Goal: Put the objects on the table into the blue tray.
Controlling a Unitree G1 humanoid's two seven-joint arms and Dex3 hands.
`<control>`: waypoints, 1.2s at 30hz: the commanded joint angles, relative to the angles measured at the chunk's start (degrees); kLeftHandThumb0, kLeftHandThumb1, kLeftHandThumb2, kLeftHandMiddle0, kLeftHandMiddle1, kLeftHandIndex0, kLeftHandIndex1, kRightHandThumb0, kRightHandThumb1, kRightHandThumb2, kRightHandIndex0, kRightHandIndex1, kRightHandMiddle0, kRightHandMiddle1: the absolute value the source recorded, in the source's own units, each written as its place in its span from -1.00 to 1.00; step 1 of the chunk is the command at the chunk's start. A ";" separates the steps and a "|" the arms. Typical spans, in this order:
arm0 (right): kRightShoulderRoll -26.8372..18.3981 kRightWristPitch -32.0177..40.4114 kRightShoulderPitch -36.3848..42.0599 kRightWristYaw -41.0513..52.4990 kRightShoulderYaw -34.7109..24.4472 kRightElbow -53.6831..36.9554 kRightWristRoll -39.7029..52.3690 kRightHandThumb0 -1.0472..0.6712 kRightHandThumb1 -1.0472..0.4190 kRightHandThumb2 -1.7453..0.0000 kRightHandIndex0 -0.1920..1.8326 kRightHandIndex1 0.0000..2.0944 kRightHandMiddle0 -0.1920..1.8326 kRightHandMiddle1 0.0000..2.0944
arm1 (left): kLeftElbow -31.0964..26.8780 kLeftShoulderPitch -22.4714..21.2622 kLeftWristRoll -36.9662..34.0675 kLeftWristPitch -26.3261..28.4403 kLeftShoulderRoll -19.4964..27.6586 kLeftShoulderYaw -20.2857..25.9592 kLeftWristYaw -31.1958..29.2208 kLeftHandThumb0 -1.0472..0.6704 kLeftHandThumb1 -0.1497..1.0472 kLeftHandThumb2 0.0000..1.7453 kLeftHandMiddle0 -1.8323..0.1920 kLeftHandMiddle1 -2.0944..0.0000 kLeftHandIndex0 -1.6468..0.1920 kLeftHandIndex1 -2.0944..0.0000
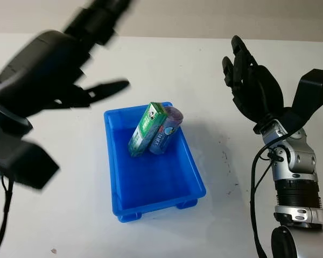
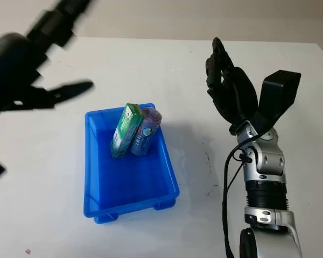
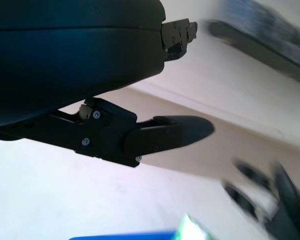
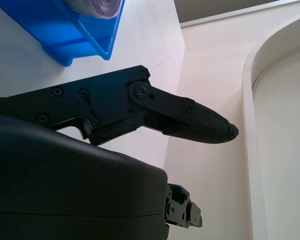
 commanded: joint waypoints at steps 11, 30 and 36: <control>0.47 -5.26 -2.23 1.36 0.55 2.93 -1.05 -0.64 -1.00 0.14 -1.00 -1.00 -1.00 -1.00 | 17.03 -2.18 -16.07 2.08 -18.89 6.33 12.66 -0.64 1.00 -0.28 1.00 1.00 1.00 1.00; 1.89 -9.24 -1.91 -1.45 2.19 4.56 -4.59 -0.69 -1.00 0.10 -1.00 -1.00 -1.00 -1.00 | 26.91 -1.57 -18.64 -0.67 -24.51 4.20 11.48 -0.65 1.00 -0.24 1.00 1.00 1.00 1.00; 2.10 -9.98 -2.06 -1.59 2.23 5.30 -4.76 -0.68 -1.00 0.11 -1.00 -1.00 -1.00 -1.00 | 26.65 -1.85 -18.16 -0.98 -24.27 4.08 11.52 -0.66 1.00 -0.25 1.00 1.00 1.00 1.00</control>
